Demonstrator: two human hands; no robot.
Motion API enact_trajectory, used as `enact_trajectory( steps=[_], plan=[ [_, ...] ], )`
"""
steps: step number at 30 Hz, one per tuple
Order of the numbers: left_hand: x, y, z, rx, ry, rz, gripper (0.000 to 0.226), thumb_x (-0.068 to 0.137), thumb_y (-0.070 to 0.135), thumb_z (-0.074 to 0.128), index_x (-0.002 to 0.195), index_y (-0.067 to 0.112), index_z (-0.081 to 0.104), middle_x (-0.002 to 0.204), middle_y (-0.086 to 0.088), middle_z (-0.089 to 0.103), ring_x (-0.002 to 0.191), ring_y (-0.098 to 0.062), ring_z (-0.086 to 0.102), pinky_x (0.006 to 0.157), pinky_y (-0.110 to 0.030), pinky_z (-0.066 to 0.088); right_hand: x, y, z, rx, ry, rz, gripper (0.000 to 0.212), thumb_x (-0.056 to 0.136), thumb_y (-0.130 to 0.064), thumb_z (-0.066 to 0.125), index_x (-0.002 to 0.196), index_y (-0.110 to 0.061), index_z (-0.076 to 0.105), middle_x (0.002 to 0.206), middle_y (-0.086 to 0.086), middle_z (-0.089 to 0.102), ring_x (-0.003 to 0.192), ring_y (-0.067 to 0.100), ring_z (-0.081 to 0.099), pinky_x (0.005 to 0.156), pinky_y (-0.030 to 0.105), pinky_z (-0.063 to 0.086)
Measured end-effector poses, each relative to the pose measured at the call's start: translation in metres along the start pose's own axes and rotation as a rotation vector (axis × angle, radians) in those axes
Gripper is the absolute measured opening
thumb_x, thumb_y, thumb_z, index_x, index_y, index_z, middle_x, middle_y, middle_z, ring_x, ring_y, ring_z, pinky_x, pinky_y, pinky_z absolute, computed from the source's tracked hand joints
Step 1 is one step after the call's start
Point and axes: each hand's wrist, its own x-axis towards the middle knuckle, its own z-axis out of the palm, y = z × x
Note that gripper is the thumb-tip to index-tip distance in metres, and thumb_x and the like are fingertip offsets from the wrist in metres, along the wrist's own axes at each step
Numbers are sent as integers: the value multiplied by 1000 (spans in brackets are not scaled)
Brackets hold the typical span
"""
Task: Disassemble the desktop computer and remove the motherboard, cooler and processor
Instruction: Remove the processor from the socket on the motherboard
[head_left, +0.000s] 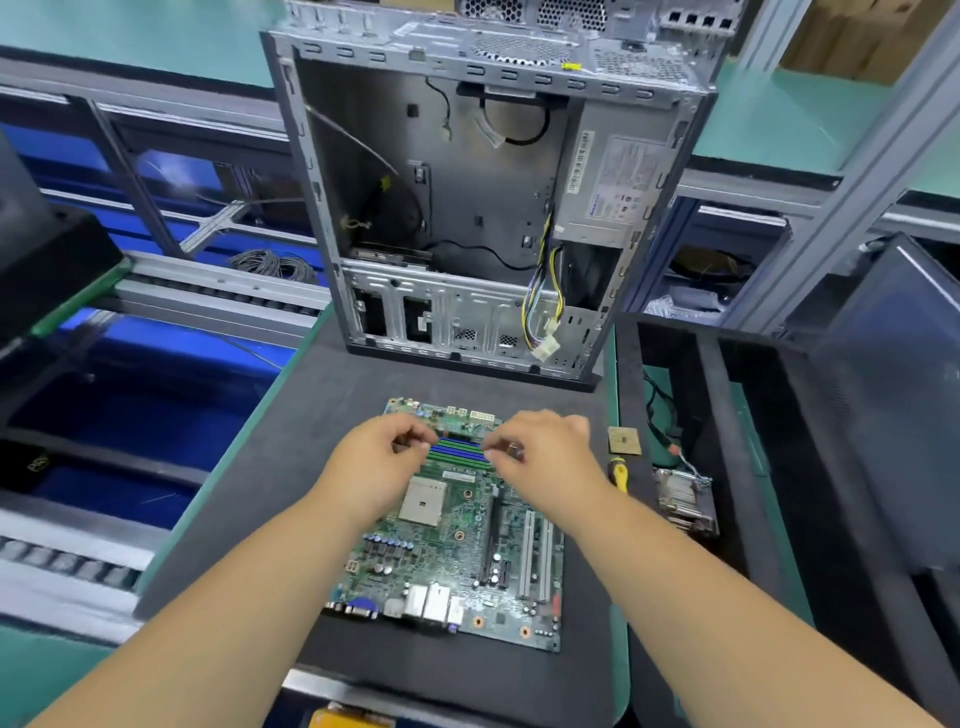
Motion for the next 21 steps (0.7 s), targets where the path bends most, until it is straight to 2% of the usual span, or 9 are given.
enact_trajectory(
  steps=[4, 7, 11, 15, 21],
  plan=[
    [-6, -20, -13, 121, -53, -6, 23, 90, 14, 61, 81, 35, 67, 77, 0, 66, 68, -17, 59, 61, -27, 48, 0, -28, 20, 28, -79, 12, 14, 91, -47, 58, 96, -41, 70, 92, -19, 61, 104, 8, 50, 89, 36, 21],
    [-10, -30, -20, 177, -83, 18, 25, 90, 15, 63, 81, 39, 64, 82, 7, 64, 71, -10, 60, 58, -20, 42, -3, -36, 29, 34, -127, 56, 18, 92, -51, 57, 93, -39, 71, 94, -16, 64, 108, 11, 51, 88, 36, 17],
    [-13, -40, -29, 130, -60, 34, 26, 88, 15, 64, 81, 39, 64, 85, 10, 61, 73, -7, 59, 62, -19, 43, -6, -42, 38, -20, -217, 80, 20, 86, -57, 63, 79, -39, 71, 81, -15, 66, 93, 10, 42, 79, 34, 12],
    [-13, -47, -33, 116, -68, 34, 24, 88, 15, 63, 83, 38, 66, 84, 7, 62, 71, -6, 59, 60, -15, 42, -10, -45, 46, -101, -240, 61, 11, 80, -51, 72, 78, -40, 70, 83, -21, 64, 95, 8, 43, 87, 37, 18],
    [-13, -58, -30, 146, -62, 10, 15, 88, 16, 64, 93, 30, 66, 84, 10, 58, 73, -6, 57, 68, -17, 44, -8, -46, 50, -150, -252, 75, 26, 74, -56, 76, 80, -37, 59, 88, -19, 59, 98, 11, 43, 86, 39, 21]
  ],
)
